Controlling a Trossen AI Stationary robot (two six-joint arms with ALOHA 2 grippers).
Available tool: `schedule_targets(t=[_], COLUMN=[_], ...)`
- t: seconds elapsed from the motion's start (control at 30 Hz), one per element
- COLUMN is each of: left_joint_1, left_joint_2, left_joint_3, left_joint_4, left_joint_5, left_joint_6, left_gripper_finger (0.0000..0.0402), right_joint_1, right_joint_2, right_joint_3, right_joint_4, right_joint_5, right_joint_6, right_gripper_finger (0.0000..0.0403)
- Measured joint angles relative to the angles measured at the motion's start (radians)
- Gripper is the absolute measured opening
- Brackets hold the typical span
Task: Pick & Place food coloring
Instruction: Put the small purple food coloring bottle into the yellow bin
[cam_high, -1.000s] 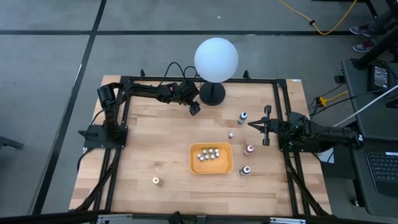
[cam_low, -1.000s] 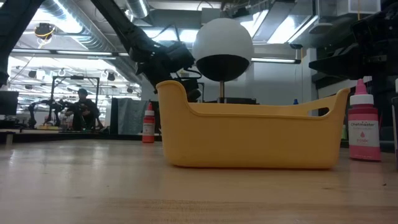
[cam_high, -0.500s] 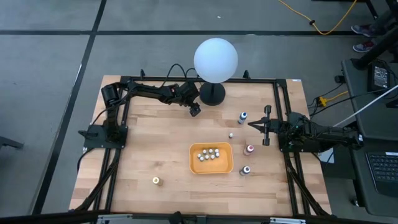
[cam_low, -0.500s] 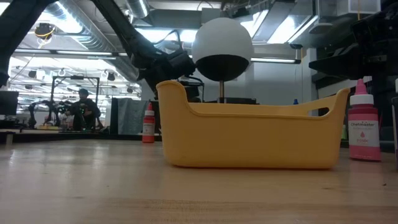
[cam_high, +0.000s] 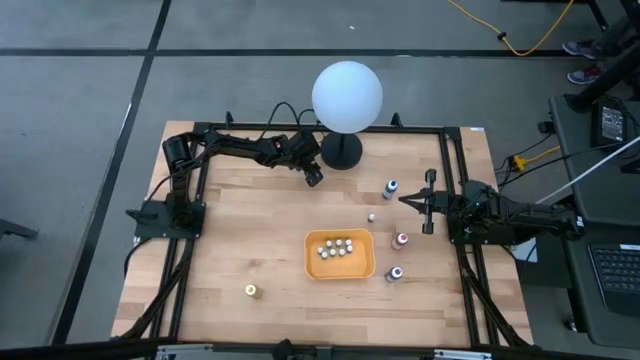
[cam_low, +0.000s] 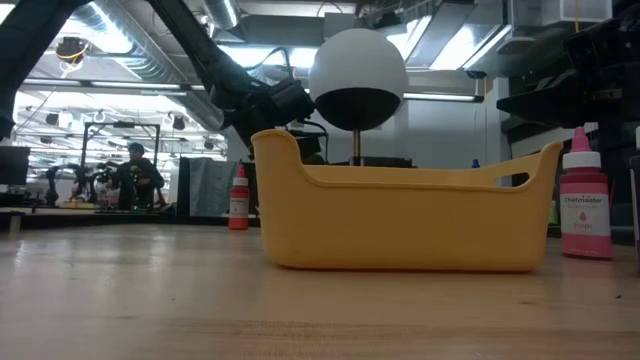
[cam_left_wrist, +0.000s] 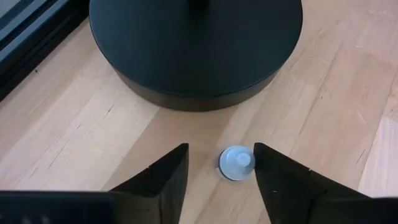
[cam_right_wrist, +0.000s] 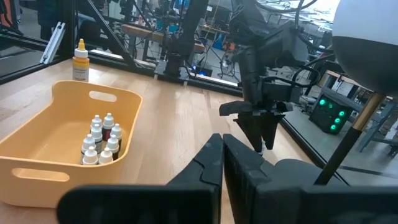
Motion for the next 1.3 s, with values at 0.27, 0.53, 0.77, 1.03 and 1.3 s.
schedule_targets(t=[0.27, 0.53, 0.77, 1.03, 1.3], left_joint_1=[0.000, -0.013, -0.030, -0.103, -0.317], left_joint_2=[0.000, -0.022, -0.105, -0.270, -0.419], left_joint_3=[0.000, 0.000, 0.000, 0.000, 0.000], left_joint_4=[-0.002, -0.019, -0.085, -0.246, -0.271], left_joint_5=[0.013, 0.029, -0.040, -0.065, -0.134], left_joint_6=[0.000, -0.018, -0.008, -0.056, -0.124], left_gripper_finger=[0.0122, 0.0072, 0.0056, 0.0058, 0.0058], right_joint_1=[0.000, 0.000, 0.000, 0.000, 0.000], right_joint_2=[0.000, 0.000, 0.000, 0.000, 0.000], right_joint_3=[0.000, 0.000, 0.000, 0.000, 0.000], right_joint_4=[0.000, 0.000, 0.000, 0.000, 0.000], right_joint_5=[0.000, 0.000, 0.000, 0.000, 0.000], right_joint_6=[0.000, 0.000, 0.000, 0.000, 0.000], right_gripper_finger=[0.0016, 0.0016, 0.0016, 0.0016, 0.0016])
